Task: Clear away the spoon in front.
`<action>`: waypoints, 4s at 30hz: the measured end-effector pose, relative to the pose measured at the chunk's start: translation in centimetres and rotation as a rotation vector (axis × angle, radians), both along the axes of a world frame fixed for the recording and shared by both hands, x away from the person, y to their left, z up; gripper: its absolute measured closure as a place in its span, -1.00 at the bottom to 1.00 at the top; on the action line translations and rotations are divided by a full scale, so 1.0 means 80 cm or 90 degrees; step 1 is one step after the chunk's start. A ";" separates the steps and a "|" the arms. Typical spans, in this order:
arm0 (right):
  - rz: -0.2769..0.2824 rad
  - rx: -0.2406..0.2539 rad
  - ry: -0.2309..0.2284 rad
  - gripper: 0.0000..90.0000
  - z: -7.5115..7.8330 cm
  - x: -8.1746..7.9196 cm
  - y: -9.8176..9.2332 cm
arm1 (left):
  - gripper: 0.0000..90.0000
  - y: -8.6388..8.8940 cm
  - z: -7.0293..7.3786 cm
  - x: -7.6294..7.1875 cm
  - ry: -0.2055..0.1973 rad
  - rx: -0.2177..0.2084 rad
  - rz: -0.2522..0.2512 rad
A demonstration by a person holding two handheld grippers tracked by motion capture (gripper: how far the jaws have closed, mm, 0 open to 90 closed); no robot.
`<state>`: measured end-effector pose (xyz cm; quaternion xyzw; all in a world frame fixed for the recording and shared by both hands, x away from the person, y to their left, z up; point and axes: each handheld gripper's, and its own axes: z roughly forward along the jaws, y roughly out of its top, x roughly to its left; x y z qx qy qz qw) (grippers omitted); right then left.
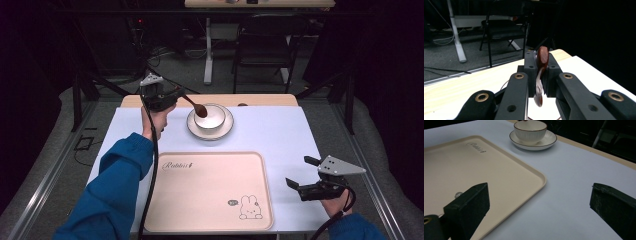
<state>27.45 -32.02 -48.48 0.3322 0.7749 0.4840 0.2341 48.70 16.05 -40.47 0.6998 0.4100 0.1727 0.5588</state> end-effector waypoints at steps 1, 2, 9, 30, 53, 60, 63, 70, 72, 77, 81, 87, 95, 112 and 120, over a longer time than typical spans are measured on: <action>0.000 0.000 0.000 -0.95 0.000 0.000 0.000 | 0.86 0.002 0.002 -0.001 -0.001 0.002 -0.003; -0.001 0.001 0.002 -0.95 0.000 0.000 0.000 | 0.86 0.003 0.003 -0.002 -0.001 0.001 -0.005; 0.000 -0.001 0.000 -0.95 0.000 0.000 0.000 | 0.86 0.012 0.013 -0.008 0.003 0.002 -0.019; -0.001 -0.003 -0.002 -0.95 0.000 0.000 0.001 | 0.86 0.053 0.040 -0.038 0.020 0.013 -0.063; -0.001 -0.005 0.000 -0.95 0.000 0.000 0.002 | 0.86 0.085 0.057 -0.077 0.065 0.065 -0.155; -0.001 -0.005 -0.001 -0.95 0.001 -0.001 0.002 | 0.86 0.090 0.058 -0.086 0.082 0.075 -0.179; -0.002 -0.005 0.000 -0.95 0.001 -0.001 0.002 | 0.86 0.093 0.058 -0.089 0.091 0.075 -0.191; -0.001 -0.005 0.000 -0.95 0.000 -0.001 0.002 | 0.86 0.100 0.054 -0.095 0.119 0.084 -0.223; -0.001 -0.006 0.000 -0.95 0.001 -0.001 0.002 | 0.86 0.101 0.052 -0.096 0.130 0.089 -0.234; -0.002 -0.007 -0.001 -0.95 0.001 -0.001 0.002 | 0.86 0.100 0.046 -0.100 0.154 0.097 -0.265; -0.002 -0.007 -0.001 -0.95 0.001 0.000 0.002 | 0.86 0.100 0.038 -0.101 0.181 0.099 -0.289; -0.002 -0.007 -0.001 -0.95 0.001 0.000 0.002 | 0.86 0.099 0.025 -0.100 0.218 0.107 -0.315; -0.001 -0.007 0.000 -0.95 0.000 0.000 0.002 | 0.86 0.096 0.008 -0.097 0.263 0.131 -0.342; -0.001 -0.007 0.001 -0.95 0.000 -0.001 0.003 | 0.86 0.093 -0.038 -0.096 0.354 0.188 -0.382; -0.002 -0.009 0.000 -0.95 0.000 0.000 0.003 | 0.84 0.089 -0.052 -0.094 0.377 0.203 -0.394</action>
